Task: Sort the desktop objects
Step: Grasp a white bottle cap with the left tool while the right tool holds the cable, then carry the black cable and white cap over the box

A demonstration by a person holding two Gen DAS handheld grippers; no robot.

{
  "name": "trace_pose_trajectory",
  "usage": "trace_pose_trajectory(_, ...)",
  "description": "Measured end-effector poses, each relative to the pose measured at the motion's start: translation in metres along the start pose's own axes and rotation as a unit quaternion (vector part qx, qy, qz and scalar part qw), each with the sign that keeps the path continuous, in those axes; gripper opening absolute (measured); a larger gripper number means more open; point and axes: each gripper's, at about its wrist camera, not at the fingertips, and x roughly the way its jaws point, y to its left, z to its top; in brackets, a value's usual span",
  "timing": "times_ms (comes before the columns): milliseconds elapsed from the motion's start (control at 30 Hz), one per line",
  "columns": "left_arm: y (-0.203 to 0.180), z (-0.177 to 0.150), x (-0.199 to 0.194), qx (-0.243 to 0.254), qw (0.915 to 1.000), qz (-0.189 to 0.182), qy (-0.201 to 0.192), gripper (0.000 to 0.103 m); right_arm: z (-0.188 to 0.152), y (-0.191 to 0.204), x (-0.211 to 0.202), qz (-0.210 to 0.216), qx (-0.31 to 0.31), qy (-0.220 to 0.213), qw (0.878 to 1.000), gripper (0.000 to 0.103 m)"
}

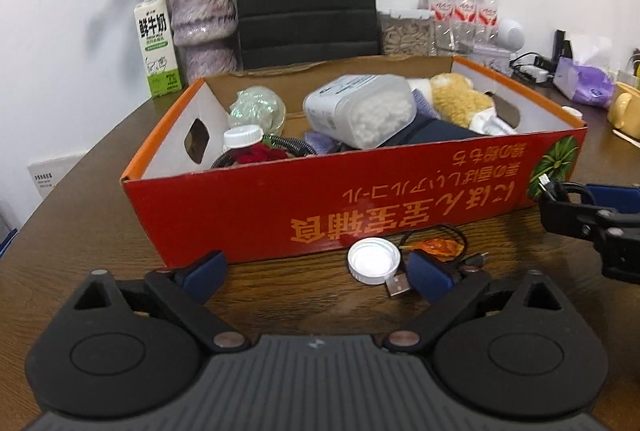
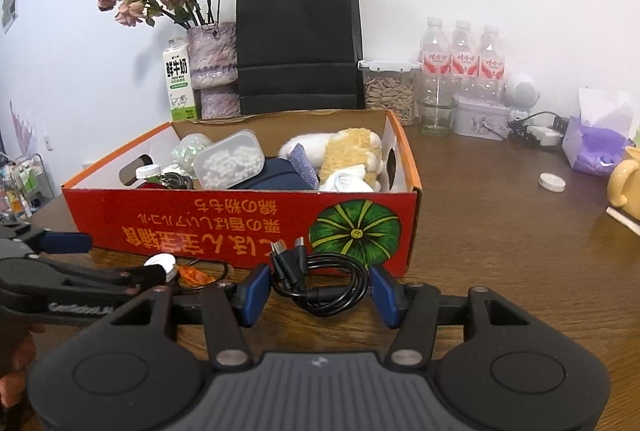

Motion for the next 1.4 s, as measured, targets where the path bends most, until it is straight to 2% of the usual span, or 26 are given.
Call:
trace_pose_trajectory(333, 0.003, 0.003, 0.005, -0.027, 0.9993, -0.023, 0.009, 0.082, -0.005, -0.004, 0.001, 0.003, 0.014, -0.003, 1.0, 0.053)
trace_pose_trajectory(400, 0.002, 0.004, 0.009, -0.029, 0.9991, -0.026, 0.017, 0.073, -0.005, -0.006, 0.001, 0.003, 0.018, -0.002, 1.0, 0.053)
trace_pose_trajectory(433, 0.001, 0.004, 0.009, -0.031, 0.999, -0.028, 0.016, 0.072, -0.005, -0.006, 0.001, 0.002, 0.018, -0.002, 1.0, 0.053)
trace_pose_trajectory(500, 0.0, 0.004, 0.009, -0.032, 0.9988, -0.031, 0.017, 0.06, -0.005, -0.005, 0.001, 0.002, 0.016, -0.003, 1.0, 0.053)
trace_pose_trajectory(567, -0.002, 0.003, 0.009, -0.028, 0.9992, -0.023, 0.016, 0.054, -0.005, -0.004, 0.001, 0.002, 0.014, -0.004, 1.0, 0.053)
trace_pose_trajectory(633, -0.002, 0.002, 0.008, -0.028, 0.9992, -0.024, 0.013, 0.045, -0.005, -0.004, 0.0, 0.002, 0.013, -0.004, 1.0, 0.053)
trace_pose_trajectory(700, -0.002, 0.001, 0.006, -0.028, 0.9992, -0.026, 0.011, 0.03, -0.005, -0.004, 0.001, 0.005, 0.015, -0.002, 1.0, 0.053)
trace_pose_trajectory(1067, 0.001, -0.007, -0.009, -0.03, 0.9991, -0.031, -0.004, 0.029, -0.008, -0.005, -0.004, 0.018, 0.022, -0.009, 1.0, 0.053)
trace_pose_trajectory(1400, 0.024, 0.005, -0.049, -0.043, 0.9966, -0.04, -0.057, 0.029, 0.005, 0.011, -0.032, 0.035, 0.006, -0.067, 0.997, 0.053)
